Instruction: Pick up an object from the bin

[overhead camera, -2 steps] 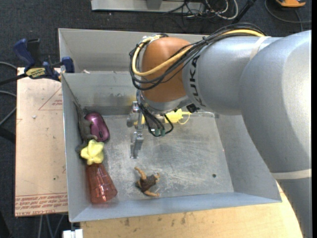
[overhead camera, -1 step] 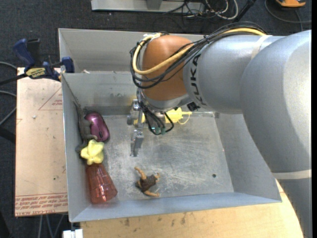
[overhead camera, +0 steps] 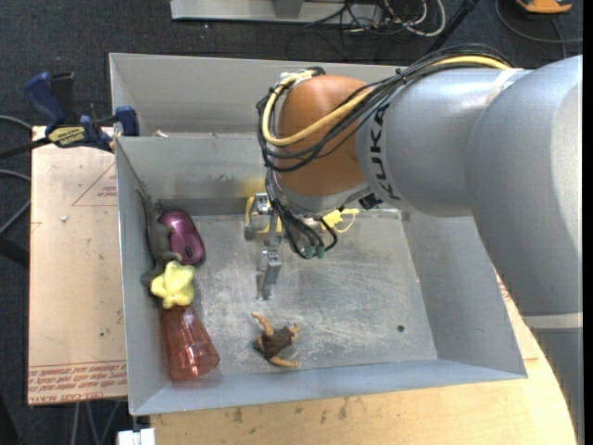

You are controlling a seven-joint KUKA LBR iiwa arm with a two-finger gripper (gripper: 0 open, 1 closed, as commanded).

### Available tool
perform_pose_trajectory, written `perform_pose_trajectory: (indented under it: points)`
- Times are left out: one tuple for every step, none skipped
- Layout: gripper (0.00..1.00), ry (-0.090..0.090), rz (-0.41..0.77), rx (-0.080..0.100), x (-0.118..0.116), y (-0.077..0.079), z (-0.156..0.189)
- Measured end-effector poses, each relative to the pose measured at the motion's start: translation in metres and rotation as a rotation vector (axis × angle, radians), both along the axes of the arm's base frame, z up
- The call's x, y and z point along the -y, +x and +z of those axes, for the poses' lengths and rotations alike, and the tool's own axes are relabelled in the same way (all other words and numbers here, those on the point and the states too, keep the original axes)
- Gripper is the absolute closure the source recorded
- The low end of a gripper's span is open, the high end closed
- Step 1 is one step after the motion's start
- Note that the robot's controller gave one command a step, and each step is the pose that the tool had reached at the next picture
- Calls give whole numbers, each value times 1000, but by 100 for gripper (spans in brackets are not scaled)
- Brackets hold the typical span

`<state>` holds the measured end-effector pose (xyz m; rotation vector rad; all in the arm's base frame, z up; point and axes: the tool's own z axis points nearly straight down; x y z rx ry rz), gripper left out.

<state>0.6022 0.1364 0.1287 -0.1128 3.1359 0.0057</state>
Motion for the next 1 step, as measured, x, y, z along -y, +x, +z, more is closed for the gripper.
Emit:
perform_pose_trajectory:
  points:
    - [0, -3, 219, -2, 44, -29, -13]
